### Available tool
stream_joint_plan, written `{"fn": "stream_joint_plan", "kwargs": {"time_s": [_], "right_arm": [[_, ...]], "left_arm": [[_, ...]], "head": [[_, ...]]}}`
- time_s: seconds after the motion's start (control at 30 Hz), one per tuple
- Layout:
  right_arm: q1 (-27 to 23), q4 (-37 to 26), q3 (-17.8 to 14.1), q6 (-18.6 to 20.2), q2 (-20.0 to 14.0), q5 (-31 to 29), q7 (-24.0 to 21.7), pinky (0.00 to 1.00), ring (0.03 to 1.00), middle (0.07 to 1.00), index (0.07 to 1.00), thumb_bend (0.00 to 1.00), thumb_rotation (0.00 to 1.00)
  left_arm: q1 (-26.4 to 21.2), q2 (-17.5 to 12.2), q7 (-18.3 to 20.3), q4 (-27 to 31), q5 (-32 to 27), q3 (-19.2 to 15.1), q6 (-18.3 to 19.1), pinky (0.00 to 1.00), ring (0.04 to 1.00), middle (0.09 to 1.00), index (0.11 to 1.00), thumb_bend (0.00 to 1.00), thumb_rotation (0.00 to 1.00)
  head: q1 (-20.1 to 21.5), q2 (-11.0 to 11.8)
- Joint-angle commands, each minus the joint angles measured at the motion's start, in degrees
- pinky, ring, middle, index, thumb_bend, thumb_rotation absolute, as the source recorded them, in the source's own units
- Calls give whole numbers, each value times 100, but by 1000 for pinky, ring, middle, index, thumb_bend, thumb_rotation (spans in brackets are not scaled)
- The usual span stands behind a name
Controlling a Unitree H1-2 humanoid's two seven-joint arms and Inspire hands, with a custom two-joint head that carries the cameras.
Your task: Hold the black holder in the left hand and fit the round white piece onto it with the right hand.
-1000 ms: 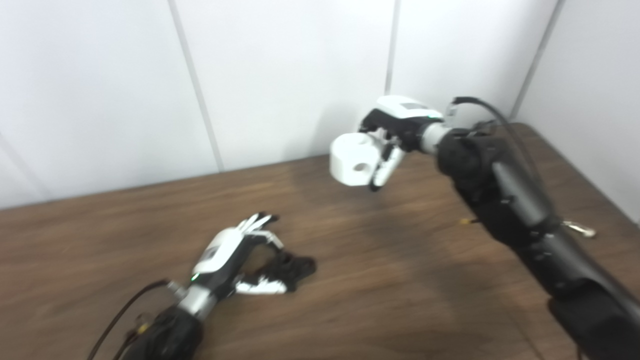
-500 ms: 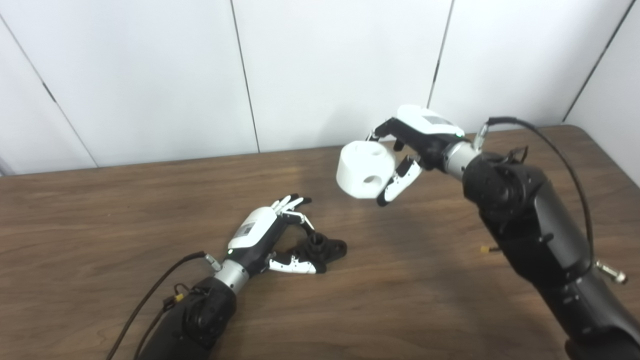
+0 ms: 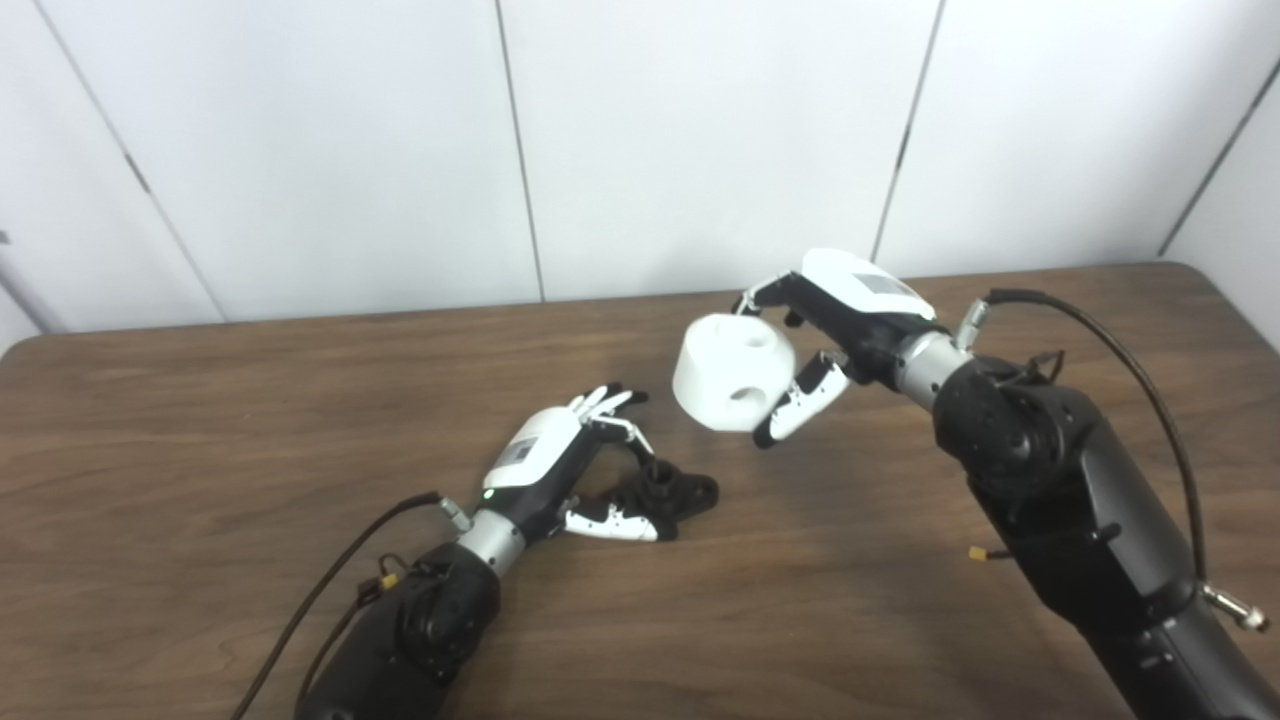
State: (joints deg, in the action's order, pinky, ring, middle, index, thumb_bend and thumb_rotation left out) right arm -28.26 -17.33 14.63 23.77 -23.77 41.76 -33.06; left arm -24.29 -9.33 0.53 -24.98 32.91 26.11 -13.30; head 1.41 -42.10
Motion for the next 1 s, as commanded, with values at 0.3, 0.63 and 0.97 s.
{"fn": "stream_joint_plan", "kwargs": {"time_s": [0.3, 0.63, 0.97], "right_arm": [[33, 5, 74, -397, 75, -32, 361, 680, 831, 778, 482, 522, 134], [129, 132, 257, -492, 136, -35, 388, 723, 854, 791, 482, 522, 133], [102, 313, 318, -506, 232, -50, 390, 734, 858, 797, 483, 520, 135]], "left_arm": [[313, 260, 433, -292, 172, 413, 479, 1000, 1000, 937, 481, 524, 58], [312, 276, 497, -179, 171, 502, 609, 1000, 1000, 932, 481, 524, 58], [295, 295, 500, -182, 156, 580, 652, 1000, 1000, 937, 481, 524, 59]], "head": [[-50, -57], [-135, -114], [-169, -143]]}}
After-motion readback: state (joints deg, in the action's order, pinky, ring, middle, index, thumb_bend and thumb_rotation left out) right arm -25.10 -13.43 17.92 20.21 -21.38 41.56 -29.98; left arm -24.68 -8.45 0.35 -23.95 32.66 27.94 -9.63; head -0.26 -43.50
